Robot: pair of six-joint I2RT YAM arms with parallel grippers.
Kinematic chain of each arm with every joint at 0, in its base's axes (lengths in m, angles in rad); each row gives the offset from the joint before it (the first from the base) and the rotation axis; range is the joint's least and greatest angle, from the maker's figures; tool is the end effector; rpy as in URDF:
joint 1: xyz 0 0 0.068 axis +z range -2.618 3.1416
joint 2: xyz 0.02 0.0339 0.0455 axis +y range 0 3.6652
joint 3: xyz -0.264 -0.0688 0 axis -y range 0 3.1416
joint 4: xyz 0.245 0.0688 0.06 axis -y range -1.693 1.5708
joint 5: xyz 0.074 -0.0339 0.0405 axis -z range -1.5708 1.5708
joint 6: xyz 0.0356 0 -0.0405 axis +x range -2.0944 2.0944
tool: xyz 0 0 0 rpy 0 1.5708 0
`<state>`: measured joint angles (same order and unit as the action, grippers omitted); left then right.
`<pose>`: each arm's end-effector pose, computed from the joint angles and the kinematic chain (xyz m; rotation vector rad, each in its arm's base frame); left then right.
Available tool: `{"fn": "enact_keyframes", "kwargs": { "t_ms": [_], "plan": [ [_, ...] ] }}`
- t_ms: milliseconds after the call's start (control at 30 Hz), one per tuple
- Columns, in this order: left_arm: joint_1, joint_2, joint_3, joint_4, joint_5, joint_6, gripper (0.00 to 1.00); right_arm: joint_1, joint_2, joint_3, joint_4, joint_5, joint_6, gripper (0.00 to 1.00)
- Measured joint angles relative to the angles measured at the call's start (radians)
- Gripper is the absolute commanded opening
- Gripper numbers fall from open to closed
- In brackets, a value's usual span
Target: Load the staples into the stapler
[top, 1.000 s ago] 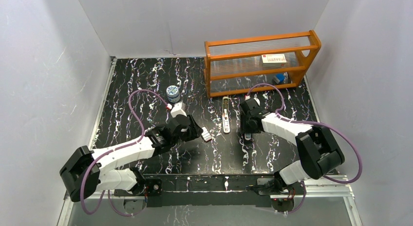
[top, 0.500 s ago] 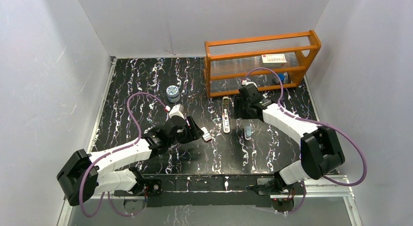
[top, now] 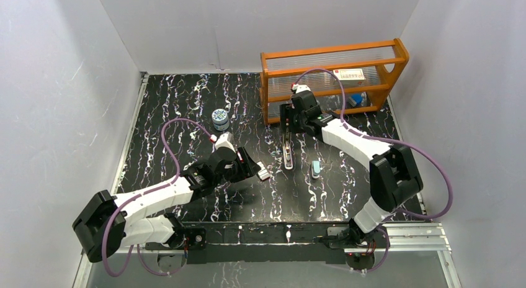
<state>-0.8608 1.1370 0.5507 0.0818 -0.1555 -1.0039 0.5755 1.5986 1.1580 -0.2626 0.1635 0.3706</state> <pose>0.1618 -0.1798 0.2147 -0.2603 2.2050 -0.9481 0.3033 0.1899 0.2566 -0.1471 2.2776 0.3150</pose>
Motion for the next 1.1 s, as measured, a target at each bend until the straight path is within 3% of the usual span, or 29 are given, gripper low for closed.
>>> {"fn": "enact_keyframes", "kwargs": {
  "t_ms": [433, 600, 933, 1100],
  "plan": [
    [0.002, 0.04, 0.0, 0.031, 0.038, -0.008, 0.57, 0.035, 0.118, 0.108, -0.044, 0.076, 0.002, 0.65],
    [0.002, 0.05, 0.0, 0.037, 0.045, -0.01, 0.57, 0.055, 0.158, 0.155, -0.089, 0.112, 0.024, 0.51],
    [0.002, 0.052, 0.0, 0.044, 0.064, -0.011, 0.57, 0.082, 0.191, 0.19, -0.166, 0.21, 0.082, 0.32],
    [0.002, 0.055, 0.0, 0.052, 0.09, -0.014, 0.7, 0.092, 0.191, 0.194, -0.195, 0.232, 0.097, 0.3]
  ]
}}
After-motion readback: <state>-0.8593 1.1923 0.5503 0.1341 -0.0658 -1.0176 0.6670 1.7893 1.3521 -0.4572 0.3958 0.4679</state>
